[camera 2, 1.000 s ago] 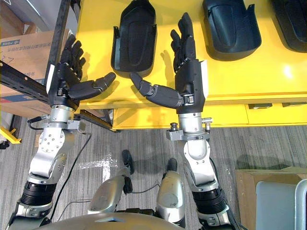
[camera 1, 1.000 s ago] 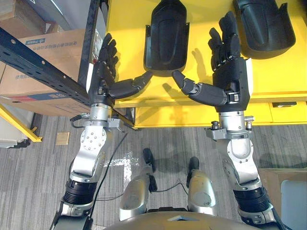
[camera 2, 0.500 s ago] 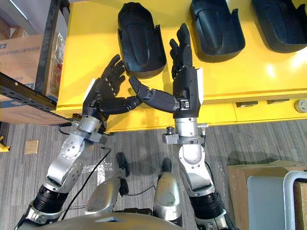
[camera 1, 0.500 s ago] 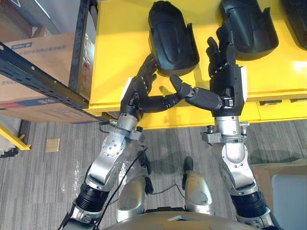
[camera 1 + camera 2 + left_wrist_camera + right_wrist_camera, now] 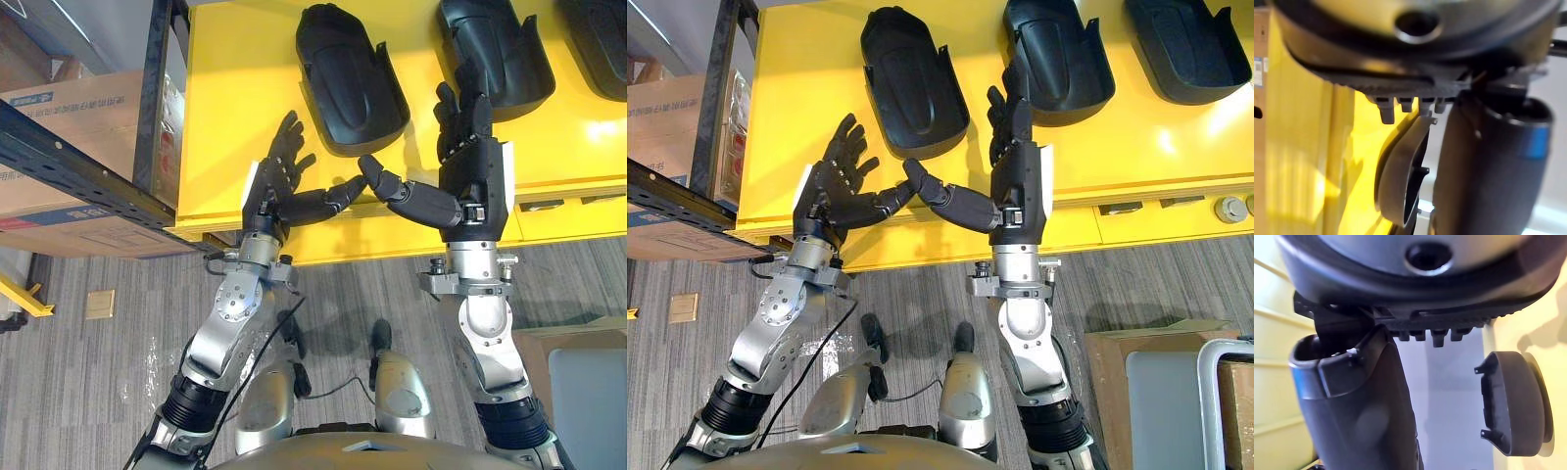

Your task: Walk over and take three plastic housings, then place them on the shelf

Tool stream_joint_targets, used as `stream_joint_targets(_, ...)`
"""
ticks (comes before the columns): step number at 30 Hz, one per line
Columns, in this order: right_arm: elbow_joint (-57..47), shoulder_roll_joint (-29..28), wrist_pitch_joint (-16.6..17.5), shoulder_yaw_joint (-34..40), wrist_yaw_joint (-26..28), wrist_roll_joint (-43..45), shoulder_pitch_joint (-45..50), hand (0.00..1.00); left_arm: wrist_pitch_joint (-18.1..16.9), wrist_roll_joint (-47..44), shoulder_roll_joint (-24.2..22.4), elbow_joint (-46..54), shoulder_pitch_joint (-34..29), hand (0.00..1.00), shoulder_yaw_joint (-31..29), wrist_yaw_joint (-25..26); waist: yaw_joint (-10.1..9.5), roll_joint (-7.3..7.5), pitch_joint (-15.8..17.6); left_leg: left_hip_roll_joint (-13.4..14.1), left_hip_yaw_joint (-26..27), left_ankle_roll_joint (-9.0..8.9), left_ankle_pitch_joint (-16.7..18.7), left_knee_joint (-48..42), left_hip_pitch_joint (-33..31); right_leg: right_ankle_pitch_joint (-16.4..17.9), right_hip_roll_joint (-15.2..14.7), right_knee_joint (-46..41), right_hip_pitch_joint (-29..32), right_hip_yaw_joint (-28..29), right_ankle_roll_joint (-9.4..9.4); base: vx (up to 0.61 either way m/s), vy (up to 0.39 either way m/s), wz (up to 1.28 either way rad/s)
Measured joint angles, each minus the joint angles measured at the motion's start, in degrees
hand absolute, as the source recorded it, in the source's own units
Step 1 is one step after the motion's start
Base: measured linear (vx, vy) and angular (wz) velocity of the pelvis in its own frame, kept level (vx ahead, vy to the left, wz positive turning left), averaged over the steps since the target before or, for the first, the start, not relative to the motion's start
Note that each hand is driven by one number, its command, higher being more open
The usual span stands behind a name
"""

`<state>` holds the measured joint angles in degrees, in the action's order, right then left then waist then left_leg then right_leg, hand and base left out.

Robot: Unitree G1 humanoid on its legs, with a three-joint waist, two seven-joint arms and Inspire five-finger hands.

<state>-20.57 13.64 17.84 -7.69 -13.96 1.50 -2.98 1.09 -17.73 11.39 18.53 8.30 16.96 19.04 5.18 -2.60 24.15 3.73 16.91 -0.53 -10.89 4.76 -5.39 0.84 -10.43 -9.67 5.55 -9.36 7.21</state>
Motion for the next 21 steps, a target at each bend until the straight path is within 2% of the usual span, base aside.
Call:
stream_joint_targets(3,2.02,0.04,-0.34,2.29,-0.66,-0.60,-1.43,1.00,-1.98,0.43,-0.44,0.01,-0.45,1.00,-2.06,2.73,-0.14,0.15,0.03,-0.02,-0.77,0.03,-0.08,0.01,-0.01,0.01,-0.01,0.03,-0.53,-0.77,-0.01,0.02,-0.017,0.13)
stream_joint_targets(6,6.74,0.22,-3.76,5.16,-0.99,0.05,-5.61,1.00,-3.87,0.42,-0.57,0.02,-1.84,1.00,-5.44,3.78,-0.52,0.42,0.10,-0.03,-1.55,-0.02,-0.25,0.02,-0.16,0.06,0.00,0.09,-0.89,-1.59,-0.09,0.01,-0.017,0.13)
stream_joint_targets(10,10.22,0.27,-7.34,6.24,-1.18,4.64,-7.01,1.00,-4.23,0.36,-0.75,0.03,-2.72,1.00,-6.11,3.65,-1.77,0.45,0.12,-0.12,-2.58,-0.02,-0.30,0.01,-0.14,0.05,-0.03,0.70,-1.90,-2.75,-0.10,0.02,-0.014,0.13)
stream_joint_targets(14,13.68,0.27,-7.58,6.46,1.47,8.42,-7.50,1.00,-5.96,0.31,-0.87,0.20,-4.58,1.00,-6.16,2.90,-2.10,0.58,0.18,-0.23,-3.11,-0.01,-0.31,0.00,-0.14,0.13,-0.09,0.74,-2.29,-3.13,-0.23,0.03,-0.012,0.09)
stream_joint_targets(21,18.66,0.28,-7.52,7.16,3.81,8.49,-10.50,1.00,-8.39,0.28,-2.05,0.63,-5.65,1.00,-6.20,-0.27,-2.04,0.63,0.21,-0.12,-3.77,-0.20,-0.47,0.02,-0.07,0.27,0.02,0.71,-2.69,-3.98,-0.41,0.00,-0.007,0.03)
